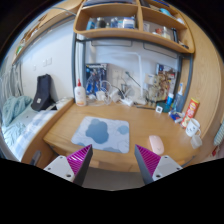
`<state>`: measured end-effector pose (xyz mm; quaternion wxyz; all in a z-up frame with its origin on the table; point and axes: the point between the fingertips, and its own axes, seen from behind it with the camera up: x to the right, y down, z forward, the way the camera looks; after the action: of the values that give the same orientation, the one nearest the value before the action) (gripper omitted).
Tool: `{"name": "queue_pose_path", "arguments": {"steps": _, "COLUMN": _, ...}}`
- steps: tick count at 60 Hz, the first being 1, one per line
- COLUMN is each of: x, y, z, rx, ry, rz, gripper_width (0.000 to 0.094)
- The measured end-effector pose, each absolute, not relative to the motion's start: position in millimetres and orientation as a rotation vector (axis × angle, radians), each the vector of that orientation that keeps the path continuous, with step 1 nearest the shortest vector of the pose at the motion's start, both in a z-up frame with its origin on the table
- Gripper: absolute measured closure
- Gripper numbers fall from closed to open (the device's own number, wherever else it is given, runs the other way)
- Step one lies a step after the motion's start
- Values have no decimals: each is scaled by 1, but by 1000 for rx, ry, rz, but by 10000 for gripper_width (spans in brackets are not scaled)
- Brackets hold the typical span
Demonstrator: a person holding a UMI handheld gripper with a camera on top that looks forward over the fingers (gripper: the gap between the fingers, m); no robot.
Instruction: Arrange mouse
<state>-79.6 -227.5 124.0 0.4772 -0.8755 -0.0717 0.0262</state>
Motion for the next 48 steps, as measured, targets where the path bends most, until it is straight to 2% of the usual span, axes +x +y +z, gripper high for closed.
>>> {"name": "queue_pose_path", "arguments": {"steps": 8, "x": -19, "y": -229, "z": 72, "rx": -2222, "ry": -97, "rz": 11, "gripper_width": 88}}
{"name": "queue_pose_path", "arguments": {"steps": 20, "x": 60, "y": -208, "z": 23, "rx": -2311, "ry": 4, "rz": -71, "gripper_width": 90}}
{"name": "queue_pose_path", "arguments": {"steps": 40, "x": 106, "y": -121, "z": -11, "rx": -2342, "ry": 23, "rz": -53, "gripper_width": 118}}
{"name": "queue_pose_path", "arguments": {"steps": 44, "x": 110, "y": -107, "z": -14, "rx": -2342, "ry": 22, "rz": -55, "gripper_width": 151}}
{"name": "queue_pose_path", "arguments": {"steps": 48, "x": 111, "y": -96, "z": -15, "rx": -2339, "ry": 43, "rz": -31, "gripper_width": 230}}
